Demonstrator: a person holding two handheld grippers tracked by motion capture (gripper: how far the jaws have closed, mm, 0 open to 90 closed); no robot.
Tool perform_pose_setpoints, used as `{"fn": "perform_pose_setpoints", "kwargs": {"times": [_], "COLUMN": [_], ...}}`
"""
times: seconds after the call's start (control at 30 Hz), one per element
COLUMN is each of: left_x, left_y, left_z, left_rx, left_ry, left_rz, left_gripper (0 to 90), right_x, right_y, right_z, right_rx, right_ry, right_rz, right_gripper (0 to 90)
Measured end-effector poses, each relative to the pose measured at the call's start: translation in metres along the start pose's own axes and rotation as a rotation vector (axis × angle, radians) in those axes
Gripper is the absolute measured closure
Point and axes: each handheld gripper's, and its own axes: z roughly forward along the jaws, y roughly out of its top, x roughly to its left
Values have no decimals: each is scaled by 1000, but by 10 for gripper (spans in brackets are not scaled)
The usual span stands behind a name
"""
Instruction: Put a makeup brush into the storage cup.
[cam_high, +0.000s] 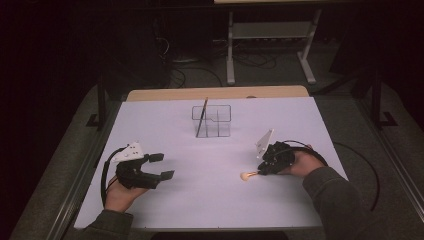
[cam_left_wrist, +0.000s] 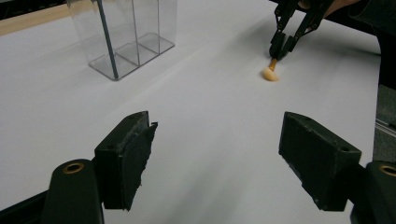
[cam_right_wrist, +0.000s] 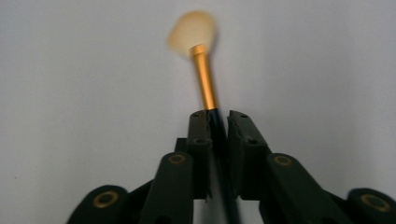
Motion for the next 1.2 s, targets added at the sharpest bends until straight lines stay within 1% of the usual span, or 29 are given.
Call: {"fn": "perform_pose_setpoints", "kwargs": {"times": [0.03, 0.1, 0.2, 0.23, 0.33, 0.43, 0.53, 0.6, 0.7, 0.83, 0.97, 1.13, 1.2], "left_x": [0, 0, 0, 0, 0, 0, 1, 0, -1, -2, -3, -4, -4], "left_y": [0, 0, 0, 0, 0, 0, -1, -2, 0, 0, 0, 1, 1], "left_z": [0, -1, -1, -1, -1, -1, -1, 0, -1, 0, -1, 0, 0], "left_rx": [0, 0, -7, -7, -9, 0, 6, 0, 1, -5, -2, -10, -7], "left_ry": [0, 1, 3, 4, 7, 10, 10, 5, 2, 0, -2, -7, -8], "left_rz": [2, 0, -1, 1, 2, 3, 3, 1, 13, 14, 16, 25, 20], "left_gripper": [246, 247, 247, 248, 250, 250, 250, 250, 250, 249, 249, 249, 248], "right_x": [-1, -1, -2, -3, -5, -6, -7, -8, -8, -7, -7, -6, -5], "right_y": [0, 2, 4, 4, 4, 4, 3, 3, 2, 0, -1, 0, 0], "right_z": [0, 0, 1, 1, 0, 1, 0, 0, -1, -2, -4, -8, -11], "right_rx": [5, 20, 37, 36, 36, 37, 31, 29, 29, 14, -1, -28, -42], "right_ry": [3, 9, 18, 15, 31, 41, 43, 38, 39, 47, 58, 62, 63], "right_rz": [-4, -4, 12, 15, 59, 81, 97, 103, 111, 131, 168, 184, 185], "right_gripper": [814, 817, 823, 824, 827, 828, 828, 828, 828, 828, 828, 829, 828]}}
